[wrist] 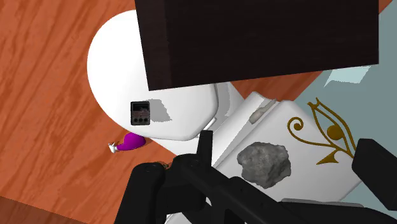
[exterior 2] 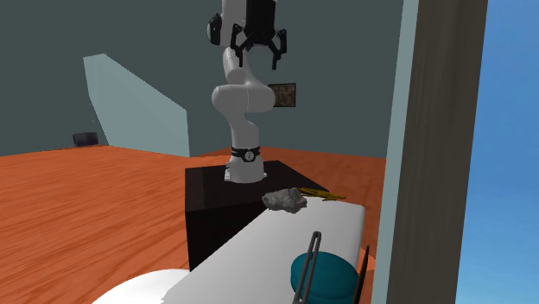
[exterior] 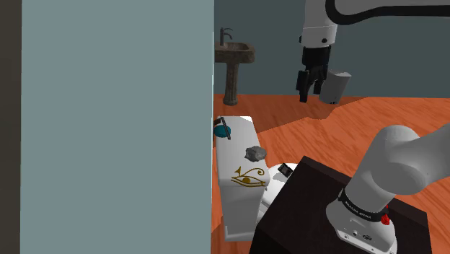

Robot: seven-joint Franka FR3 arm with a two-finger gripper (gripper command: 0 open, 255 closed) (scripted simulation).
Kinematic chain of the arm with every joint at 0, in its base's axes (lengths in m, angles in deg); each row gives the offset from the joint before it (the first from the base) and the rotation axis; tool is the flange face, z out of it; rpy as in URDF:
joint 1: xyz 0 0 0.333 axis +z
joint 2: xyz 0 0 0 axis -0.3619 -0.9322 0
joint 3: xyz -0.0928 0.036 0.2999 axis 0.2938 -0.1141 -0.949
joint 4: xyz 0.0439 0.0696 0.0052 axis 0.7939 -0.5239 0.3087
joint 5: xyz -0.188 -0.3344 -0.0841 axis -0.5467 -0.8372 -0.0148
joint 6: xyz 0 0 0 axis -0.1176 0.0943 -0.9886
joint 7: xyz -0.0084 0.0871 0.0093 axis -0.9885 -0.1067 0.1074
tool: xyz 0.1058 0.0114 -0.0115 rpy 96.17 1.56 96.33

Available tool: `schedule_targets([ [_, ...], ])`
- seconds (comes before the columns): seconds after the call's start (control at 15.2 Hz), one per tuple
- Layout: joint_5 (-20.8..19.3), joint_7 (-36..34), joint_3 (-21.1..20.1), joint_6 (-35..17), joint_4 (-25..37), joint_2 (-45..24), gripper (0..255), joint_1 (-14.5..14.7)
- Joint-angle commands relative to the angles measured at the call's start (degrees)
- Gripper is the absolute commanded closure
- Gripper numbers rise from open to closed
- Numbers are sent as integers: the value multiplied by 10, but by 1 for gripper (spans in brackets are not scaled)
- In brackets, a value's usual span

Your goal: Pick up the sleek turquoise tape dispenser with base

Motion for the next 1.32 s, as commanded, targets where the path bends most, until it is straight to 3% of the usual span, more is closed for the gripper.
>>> schedule_targets([
  [0.0, 0, 0, 0, 0, 0, 0, 0, 0],
  [0.59, 11, -51, -2, -176, -4, -150, 0, -8],
  [1.25, 21, -97, 3, -329, 70, -351, 0, -16],
])
